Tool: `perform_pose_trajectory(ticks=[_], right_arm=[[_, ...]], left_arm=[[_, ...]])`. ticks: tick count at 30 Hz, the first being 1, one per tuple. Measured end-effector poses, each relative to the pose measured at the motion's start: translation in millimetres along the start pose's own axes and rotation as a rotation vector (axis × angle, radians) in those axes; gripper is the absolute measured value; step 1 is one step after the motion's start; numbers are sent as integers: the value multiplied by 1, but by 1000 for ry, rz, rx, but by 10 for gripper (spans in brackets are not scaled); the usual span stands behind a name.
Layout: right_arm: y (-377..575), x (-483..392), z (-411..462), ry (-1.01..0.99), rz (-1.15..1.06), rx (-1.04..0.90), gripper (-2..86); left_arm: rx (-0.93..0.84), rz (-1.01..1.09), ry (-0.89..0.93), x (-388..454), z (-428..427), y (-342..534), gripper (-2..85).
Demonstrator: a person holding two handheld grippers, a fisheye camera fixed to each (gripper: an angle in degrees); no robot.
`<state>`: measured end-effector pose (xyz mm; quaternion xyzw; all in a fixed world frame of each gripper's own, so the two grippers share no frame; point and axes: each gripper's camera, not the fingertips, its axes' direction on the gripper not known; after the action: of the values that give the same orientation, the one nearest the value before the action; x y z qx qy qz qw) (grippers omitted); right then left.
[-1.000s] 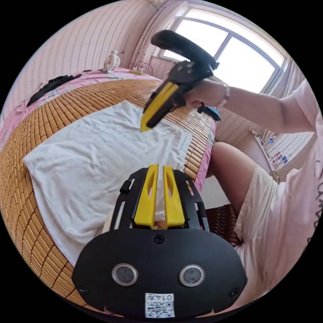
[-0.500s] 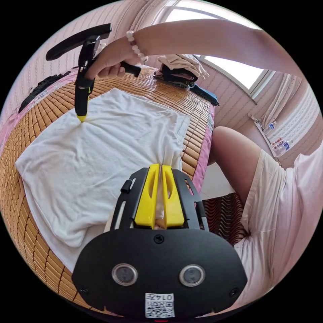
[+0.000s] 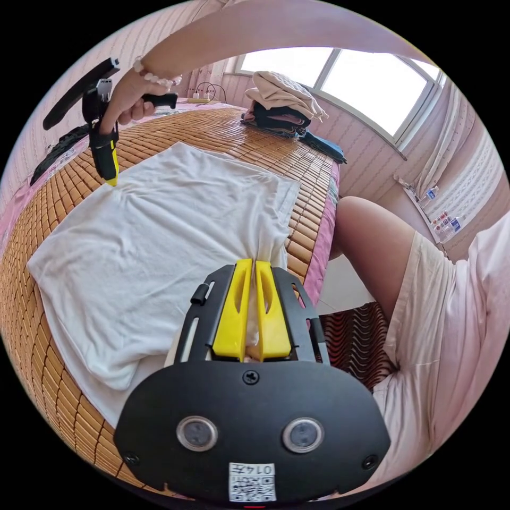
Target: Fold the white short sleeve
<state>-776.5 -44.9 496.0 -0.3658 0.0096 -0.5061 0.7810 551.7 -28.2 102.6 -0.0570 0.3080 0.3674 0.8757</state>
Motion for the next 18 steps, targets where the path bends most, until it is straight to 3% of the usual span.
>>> perform_pose_trajectory(ticks=[5, 11, 16, 18], right_arm=[[5, 5, -1, 10, -26, -82, -5], [50, 23, -2, 4, 77, 50, -6], [205, 33, -11, -171, 214, 359, -7], [275, 33, 4, -220, 287, 401, -7]], left_arm=[[0, 2, 4, 9, -3, -4, -8], [5, 8, -3, 20, -8, -7, 7], [27, 49, -30, 34, -23, -6, 51], [61, 67, -31, 42, -34, -7, 59]])
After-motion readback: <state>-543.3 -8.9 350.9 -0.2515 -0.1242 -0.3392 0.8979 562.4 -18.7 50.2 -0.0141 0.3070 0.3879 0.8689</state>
